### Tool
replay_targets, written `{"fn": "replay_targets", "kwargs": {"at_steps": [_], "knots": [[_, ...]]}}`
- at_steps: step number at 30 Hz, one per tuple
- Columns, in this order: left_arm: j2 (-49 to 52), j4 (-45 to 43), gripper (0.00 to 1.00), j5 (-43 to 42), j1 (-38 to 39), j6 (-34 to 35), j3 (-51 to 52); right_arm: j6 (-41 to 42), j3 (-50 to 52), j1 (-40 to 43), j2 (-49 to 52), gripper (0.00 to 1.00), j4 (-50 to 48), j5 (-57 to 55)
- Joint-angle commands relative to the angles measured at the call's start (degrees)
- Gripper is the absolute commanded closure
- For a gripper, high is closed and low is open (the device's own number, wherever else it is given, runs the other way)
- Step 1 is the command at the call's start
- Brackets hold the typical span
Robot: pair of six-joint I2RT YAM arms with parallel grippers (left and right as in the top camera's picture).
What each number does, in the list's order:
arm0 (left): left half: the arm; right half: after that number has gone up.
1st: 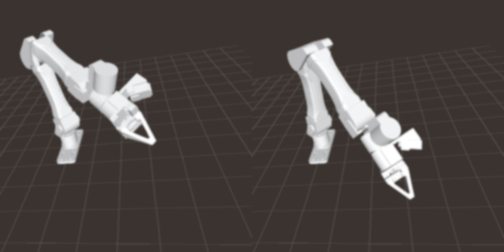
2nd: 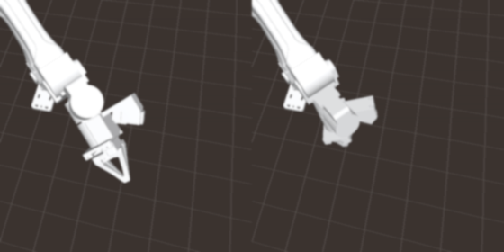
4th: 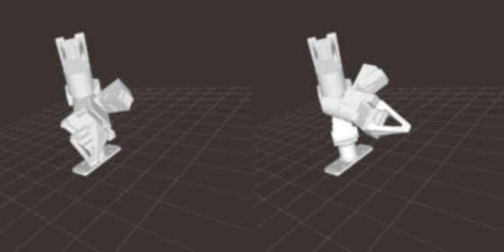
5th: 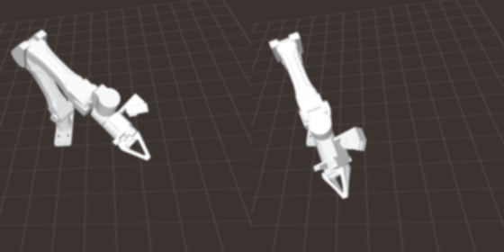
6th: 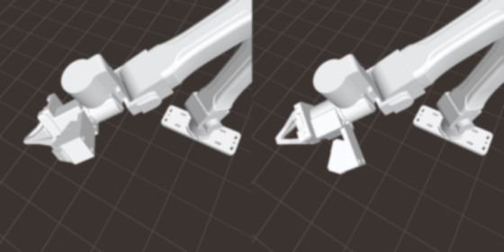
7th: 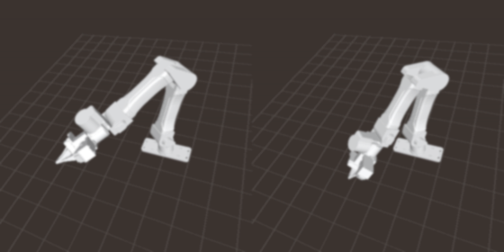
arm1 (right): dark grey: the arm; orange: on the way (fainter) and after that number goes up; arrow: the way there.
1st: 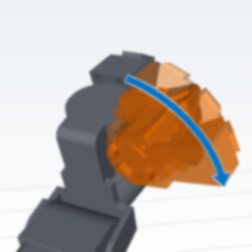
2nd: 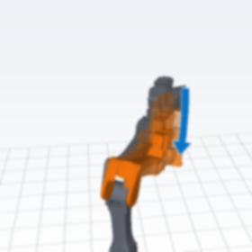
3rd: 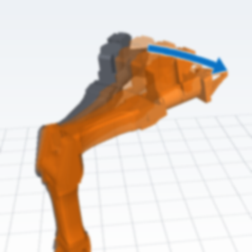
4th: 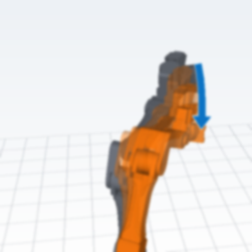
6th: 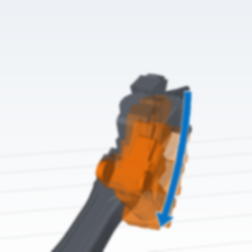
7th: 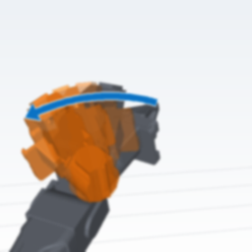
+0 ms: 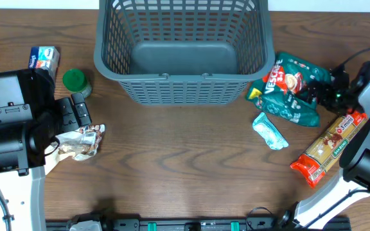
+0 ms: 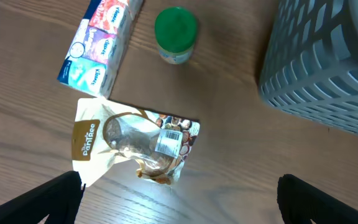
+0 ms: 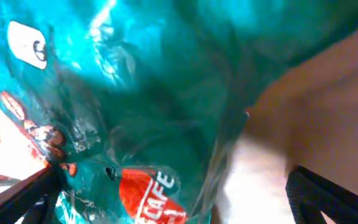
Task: Pack container
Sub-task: 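Lift the Nescafe bag with the right gripper and raise it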
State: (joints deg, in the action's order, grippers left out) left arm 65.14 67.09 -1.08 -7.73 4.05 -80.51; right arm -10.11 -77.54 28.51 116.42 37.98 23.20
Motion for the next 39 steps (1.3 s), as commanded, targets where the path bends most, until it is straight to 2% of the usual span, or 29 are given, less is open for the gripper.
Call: {"fn": "replay_targets", "kwargs": {"at_steps": [1, 4, 6, 9, 11, 19, 22, 23, 25, 26, 27, 39], "knots": [[0.07, 0.11, 0.01, 0.26, -0.22, -0.94, -1.27, 2.82, 5.44, -2.58, 1.99, 0.01, -3.5, -5.35], [0.07, 0.13, 0.02, 0.26, -0.22, -0.94, -1.27, 5.97, 8.35, -2.89, 1.99, 0.01, -7.65, -5.46], [0.07, 0.15, 0.01, 0.26, -0.22, -0.94, -1.27, 7.23, 9.66, -2.89, 1.99, 0.05, -9.46, -5.49], [0.07, 0.15, 0.01, 0.26, -0.22, -0.94, -1.27, 9.4, 11.06, -2.89, 1.99, 0.23, -11.41, -7.39], [0.07, 0.13, 0.01, 0.26, -0.22, -0.96, -1.27, 11.21, 11.45, -2.89, 1.99, 0.43, -11.91, -9.29], [0.07, 0.13, 0.01, 0.26, -0.22, -0.96, -1.27, 12.87, 11.69, -3.17, 1.99, 0.55, -13.0, -9.22], [0.07, 0.13, 0.01, 0.26, -0.22, -0.96, -1.27, 12.85, 11.69, -3.43, 1.99, 0.65, -13.18, -8.76], [0.07, 0.13, 0.01, 0.26, -0.22, -0.96, -1.27, 12.85, 11.69, -3.5, 1.99, 0.69, -13.2, -8.79], [0.07, 0.13, 0.02, 0.26, -0.22, -0.94, -1.27, 12.85, 11.69, -3.63, 1.99, 0.82, -13.33, -8.76], [0.07, 0.13, 0.01, 0.26, -0.22, -0.96, -1.27, 12.85, 11.69, -3.74, 1.99, 0.93, -13.4, -8.79], [0.07, 0.13, 0.01, 0.26, -0.22, -0.96, -1.27, 12.85, 11.69, -3.82, 1.99, 0.98, -13.42, -8.79], [0.07, 0.13, 0.01, 0.26, -0.22, -0.98, -1.27, 12.87, 9.25, -4.2, -0.92, 0.99, -11.5, -6.6]]}}
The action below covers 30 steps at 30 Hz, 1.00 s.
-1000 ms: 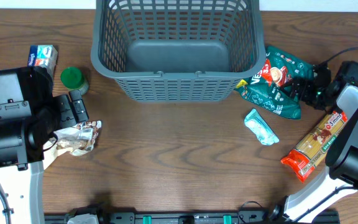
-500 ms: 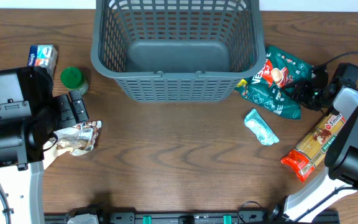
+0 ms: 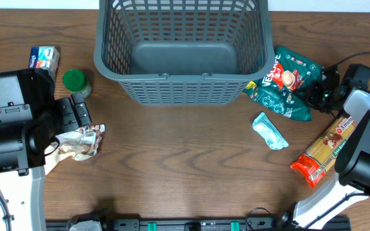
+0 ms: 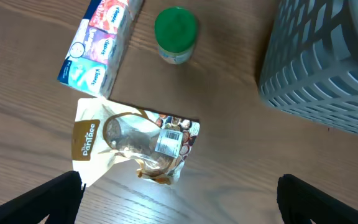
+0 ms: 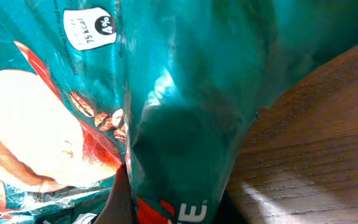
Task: Pack container
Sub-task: 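Lift the Nescafe bag with the right gripper and raise it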
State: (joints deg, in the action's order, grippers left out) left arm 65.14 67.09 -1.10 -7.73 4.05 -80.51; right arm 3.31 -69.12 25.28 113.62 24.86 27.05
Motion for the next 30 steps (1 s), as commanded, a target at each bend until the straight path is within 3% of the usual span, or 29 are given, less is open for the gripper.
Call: {"fn": "replay_targets", "kwargs": {"at_steps": [1, 13, 30], "knots": [[0.07, 0.13, 0.01, 0.28, -0.22, -0.98, -1.27, -0.57, 0.15, -0.96, 0.63, 0.99, 2.43, -10.45], [0.07, 0.13, 0.01, 0.28, -0.22, -0.98, -1.27, -0.92, -3.17, -0.94, -19.93, 0.99, 4.33, -18.08], [0.07, 0.13, 0.01, 0.31, -0.22, -1.44, -1.27, -2.12, -3.67, -0.94, -30.93, 0.99, 4.5, -19.82]]}}
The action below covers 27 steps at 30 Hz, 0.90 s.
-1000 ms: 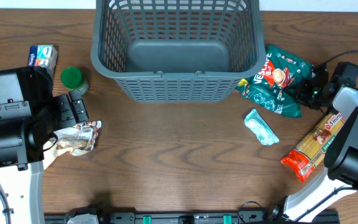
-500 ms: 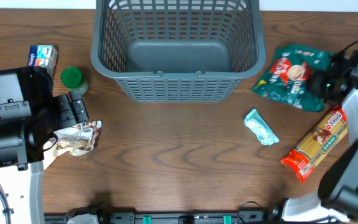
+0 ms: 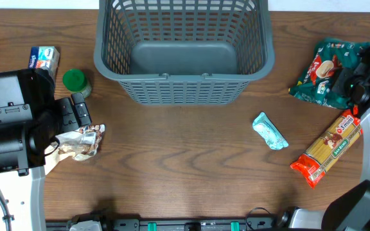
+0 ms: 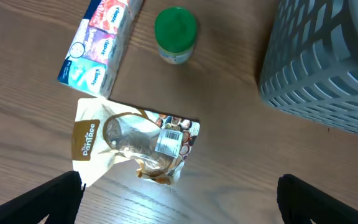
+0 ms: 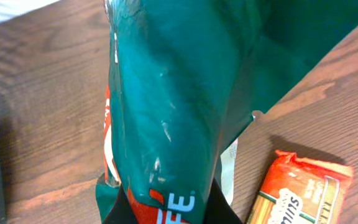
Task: Pack container
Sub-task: 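Lift the Nescafe bag with the right gripper and raise it, then carry the Nescafe bag over the basket and release it inside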
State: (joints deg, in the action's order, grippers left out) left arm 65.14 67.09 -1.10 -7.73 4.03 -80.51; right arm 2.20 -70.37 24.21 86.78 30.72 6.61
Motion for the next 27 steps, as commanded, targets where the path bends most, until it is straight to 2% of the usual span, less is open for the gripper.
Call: {"fn": "replay_targets", "kwargs": {"at_steps": [1, 8, 18, 22, 27], "knots": [[0.07, 0.13, 0.01, 0.31, -0.24, -1.42, -1.27, -1.01, -2.71, 0.13, -4.31, 0.99, -1.2, 0.61], [0.07, 0.11, 0.01, 0.31, -0.24, -1.64, -1.27, -1.05, -8.85, -0.44, -4.66, 0.99, 4.44, -2.38], [0.07, 0.11, 0.01, 0.33, -0.24, -1.84, -1.27, -4.63, -30.12, -7.48, -4.66, 0.99, 13.38, -7.69], [0.07, 0.11, 0.01, 0.31, -0.24, -1.84, -1.27, -6.27, -36.96, -12.5, -4.66, 0.99, 11.72, -9.53], [0.07, 0.11, 0.01, 0.33, -0.24, -1.84, -1.27, -10.49, -40.98, -21.88, -4.66, 0.99, 3.32, -14.16]]}}
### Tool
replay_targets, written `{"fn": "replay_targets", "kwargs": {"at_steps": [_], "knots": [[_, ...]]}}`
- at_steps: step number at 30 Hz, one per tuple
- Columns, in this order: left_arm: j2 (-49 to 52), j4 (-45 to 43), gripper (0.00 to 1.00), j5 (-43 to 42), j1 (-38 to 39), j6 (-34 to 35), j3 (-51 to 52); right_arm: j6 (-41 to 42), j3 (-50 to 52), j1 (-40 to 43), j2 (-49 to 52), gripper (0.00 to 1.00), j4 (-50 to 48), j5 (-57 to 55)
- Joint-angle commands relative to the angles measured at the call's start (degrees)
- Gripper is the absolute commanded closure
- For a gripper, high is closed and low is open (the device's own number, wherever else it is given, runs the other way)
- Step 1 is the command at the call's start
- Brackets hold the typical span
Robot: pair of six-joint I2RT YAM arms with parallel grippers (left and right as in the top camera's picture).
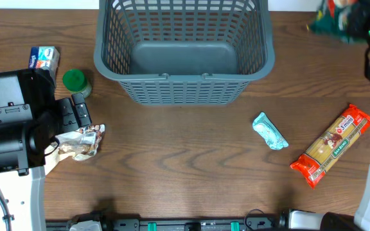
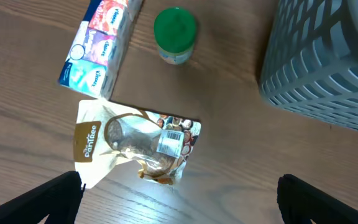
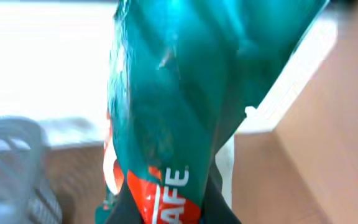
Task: Pack container
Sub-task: 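Carry the Nescafe bag over the basket and release it inside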
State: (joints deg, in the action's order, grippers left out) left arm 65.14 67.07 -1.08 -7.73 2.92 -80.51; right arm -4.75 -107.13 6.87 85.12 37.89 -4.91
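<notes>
The grey slatted basket stands at the back middle with nothing in it. My right gripper is shut on the green Nescafe bag, which hangs lifted off the table. In the overhead view the bag shows at the top right corner, right of the basket. My left gripper stands open above the table, just in front of a brown snack pouch. The same pouch lies at the table's left side.
A tissue pack and a green-lidded jar sit left of the basket. A light blue packet and an orange pasta packet lie on the table at the right front.
My right gripper has moved with the Nescafe bag from the table's right edge to the top right corner, higher up. The left arm has not moved.
At first my right gripper was open around the Nescafe bag lying by the basket's right front corner. Then it was shut on the bag there. After that it held the bag farther right above the pasta packet, and now at the back right corner.
</notes>
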Motion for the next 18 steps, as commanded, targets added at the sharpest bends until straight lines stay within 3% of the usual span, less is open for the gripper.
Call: {"fn": "replay_targets", "kwargs": {"at_steps": [1, 11, 18], "knots": [[0.07, 0.13, 0.01, 0.28, -0.24, -0.72, -1.27, -4.59, -4.31, -6.75, -2.99, 0.99, -5.49, -2.64], [0.07, 0.15, 0.01, 0.28, -0.22, -0.72, -1.27, -5.57, -4.28, -24.3, 4.7, 0.99, -6.34, -3.69], [0.07, 0.15, 0.02, 0.28, -0.24, -0.72, -1.27, -0.98, -4.28, -28.61, 15.21, 0.99, -5.27, -3.23]]}}
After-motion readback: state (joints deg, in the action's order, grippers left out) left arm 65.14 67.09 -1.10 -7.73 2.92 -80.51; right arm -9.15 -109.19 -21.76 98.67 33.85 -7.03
